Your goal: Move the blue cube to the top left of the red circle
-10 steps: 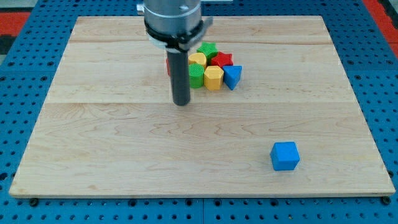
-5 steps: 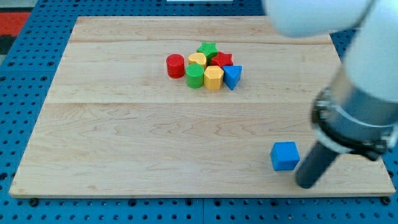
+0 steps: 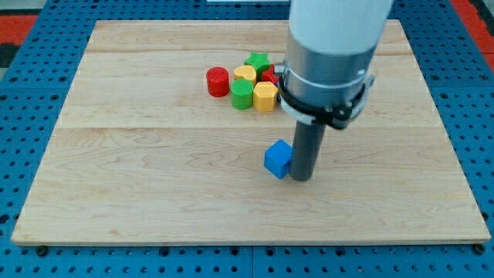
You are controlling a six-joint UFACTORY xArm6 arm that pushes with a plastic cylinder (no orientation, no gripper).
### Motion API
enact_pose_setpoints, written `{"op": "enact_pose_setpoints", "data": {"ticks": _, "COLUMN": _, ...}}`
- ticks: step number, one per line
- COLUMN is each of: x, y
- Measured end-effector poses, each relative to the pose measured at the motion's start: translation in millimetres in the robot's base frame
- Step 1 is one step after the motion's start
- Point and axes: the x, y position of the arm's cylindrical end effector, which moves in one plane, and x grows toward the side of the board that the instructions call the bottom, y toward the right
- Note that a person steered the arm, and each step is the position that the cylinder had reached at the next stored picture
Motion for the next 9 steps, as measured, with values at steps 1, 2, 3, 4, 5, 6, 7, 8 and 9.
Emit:
{"op": "enact_pose_setpoints", "data": {"ticks": 1, "x": -27, "y": -9}}
{"op": "enact_pose_setpoints", "data": {"ticks": 2, "x": -26, "y": -57}}
{"op": "enact_pose_setpoints", "data": {"ticks": 3, "x": -42, "y": -87}}
{"op": "enact_pose_setpoints", "data": {"ticks": 4, "x": -43, "y": -133}}
{"op": "enact_pose_setpoints", "data": {"ticks": 5, "x": -23, "y": -162}}
{"op": "enact_pose_setpoints", "data": {"ticks": 6, "x": -28, "y": -217}}
{"op": "enact_pose_setpoints", "data": {"ticks": 7, "x": -40, "y": -280}}
{"op": "enact_pose_setpoints", "data": {"ticks": 8, "x": -86, "y": -284}}
{"op": "enact_pose_setpoints", "data": {"ticks": 9, "x": -102, "y": -259}}
